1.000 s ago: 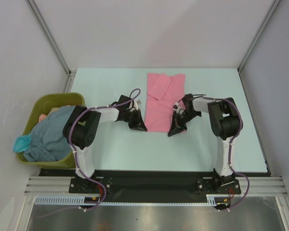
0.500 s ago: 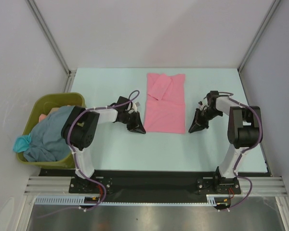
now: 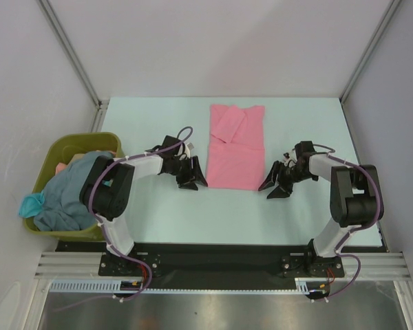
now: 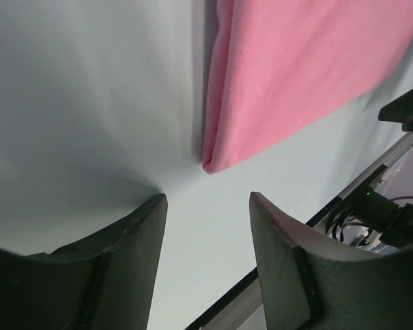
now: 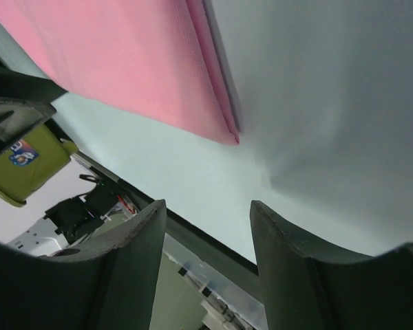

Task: Fold and stack the t-shirts
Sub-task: Fold the tshirt

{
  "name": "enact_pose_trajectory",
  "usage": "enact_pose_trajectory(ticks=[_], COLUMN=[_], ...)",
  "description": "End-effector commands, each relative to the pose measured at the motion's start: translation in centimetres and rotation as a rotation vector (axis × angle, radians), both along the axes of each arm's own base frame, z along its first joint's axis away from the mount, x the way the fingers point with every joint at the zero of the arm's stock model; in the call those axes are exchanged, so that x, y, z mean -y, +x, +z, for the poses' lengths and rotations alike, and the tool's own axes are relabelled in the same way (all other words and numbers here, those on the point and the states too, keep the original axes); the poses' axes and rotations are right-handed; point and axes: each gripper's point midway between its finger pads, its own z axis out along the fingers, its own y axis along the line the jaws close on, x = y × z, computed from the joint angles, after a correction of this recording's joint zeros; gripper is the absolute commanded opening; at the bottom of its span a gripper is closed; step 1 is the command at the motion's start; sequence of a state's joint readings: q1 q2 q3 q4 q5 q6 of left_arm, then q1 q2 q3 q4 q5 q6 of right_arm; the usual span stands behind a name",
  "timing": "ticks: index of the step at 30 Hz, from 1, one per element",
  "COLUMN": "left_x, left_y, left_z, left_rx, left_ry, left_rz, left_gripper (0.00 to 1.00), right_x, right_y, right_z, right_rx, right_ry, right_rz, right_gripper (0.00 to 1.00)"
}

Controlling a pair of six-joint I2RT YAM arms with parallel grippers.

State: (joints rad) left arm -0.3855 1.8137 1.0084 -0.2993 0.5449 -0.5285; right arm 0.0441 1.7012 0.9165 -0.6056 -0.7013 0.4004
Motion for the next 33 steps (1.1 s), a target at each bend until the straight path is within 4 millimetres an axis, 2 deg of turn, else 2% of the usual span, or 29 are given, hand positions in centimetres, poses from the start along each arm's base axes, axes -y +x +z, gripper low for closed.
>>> enact_pose_trajectory(ticks=[1, 7, 16, 23, 33], left_x=[0.3, 0.6, -0.6, -0.1, -1.1], left_y=[0.5, 1.1, 0.6, -0.1, -0.3], left_z=[-0.9, -2.1, -3.4, -4.5, -5.3], left_rx=[-0.031, -0.077, -0.132, -0.164, -0.190], left_ry=[-0.015, -0.023, 0.071, 0.110, 0.179], left_rz=[0.050, 0.116, 0.196, 0.205, 0.240], left_gripper=[0.59, 0.58, 0.50, 0.50, 0.43], right_x=[-0.9, -0.7, 0.2, 0.1, 0.5], right_y=[1.8, 2.9, 3.2, 3.6, 3.6], right_z=[0.1, -1.2, -2.2, -3.2, -3.8], right_rx=[0.051, 0.050, 0.029, 0.013, 0.012], right_ry=[0.042, 0.024, -0.022, -0.004, -0.031], right_rz=[-0.045, -0.100, -0.164, -0.200, -0.213], right_gripper=[0.56, 0.48, 0.45, 0.41, 0.40])
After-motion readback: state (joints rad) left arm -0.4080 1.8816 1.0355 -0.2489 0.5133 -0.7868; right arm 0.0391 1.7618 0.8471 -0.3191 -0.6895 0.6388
